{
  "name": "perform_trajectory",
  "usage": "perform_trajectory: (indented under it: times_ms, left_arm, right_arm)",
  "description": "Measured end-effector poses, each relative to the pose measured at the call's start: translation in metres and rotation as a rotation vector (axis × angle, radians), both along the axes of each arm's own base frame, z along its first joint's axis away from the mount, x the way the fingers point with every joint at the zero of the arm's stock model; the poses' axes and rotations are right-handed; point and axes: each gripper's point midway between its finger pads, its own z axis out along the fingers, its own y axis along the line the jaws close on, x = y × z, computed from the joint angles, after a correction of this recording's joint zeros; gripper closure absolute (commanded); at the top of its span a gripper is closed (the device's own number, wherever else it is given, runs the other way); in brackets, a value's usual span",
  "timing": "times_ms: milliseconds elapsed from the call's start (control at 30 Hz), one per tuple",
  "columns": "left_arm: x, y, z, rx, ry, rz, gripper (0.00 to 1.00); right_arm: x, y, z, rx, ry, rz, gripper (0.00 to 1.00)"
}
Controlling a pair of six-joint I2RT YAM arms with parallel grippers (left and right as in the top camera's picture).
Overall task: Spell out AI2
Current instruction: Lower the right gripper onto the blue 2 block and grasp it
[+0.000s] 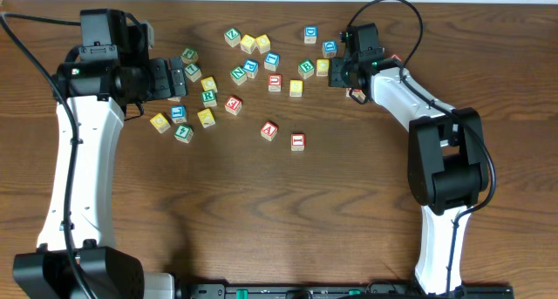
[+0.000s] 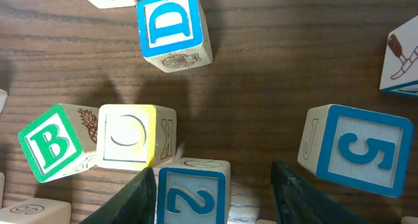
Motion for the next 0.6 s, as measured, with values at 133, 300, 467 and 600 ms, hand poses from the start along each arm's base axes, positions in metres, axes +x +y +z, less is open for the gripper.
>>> perform_trajectory:
  times_ms: [133, 300, 467, 600]
  left_arm:
    - [0.0000, 0.0000, 0.0000, 0.000, 0.000, 0.000, 0.00]
    - [0.0000, 0.0000, 0.0000, 0.000, 0.000, 0.000, 0.01]
    - [0.0000, 0.0000, 0.0000, 0.000, 0.000, 0.000, 0.00]
    - [0.0000, 0.0000, 0.0000, 0.000, 0.000, 0.000, 0.01]
  right_arm:
    - [-0.0020, -0.0005, -0.0014, -0.006, 0.009, 0.005, 0.53]
    - [-0.0052, -0.0013, -0.0034, -0.010, 0.025, 0.005, 0.60]
    - [-0.0053, -0.0014, -0.0035, -0.010, 0.026, 0.005, 0.67]
    - [-0.0046, -0.0009, -0.0029, -0.009, 0.022, 0.005, 0.69]
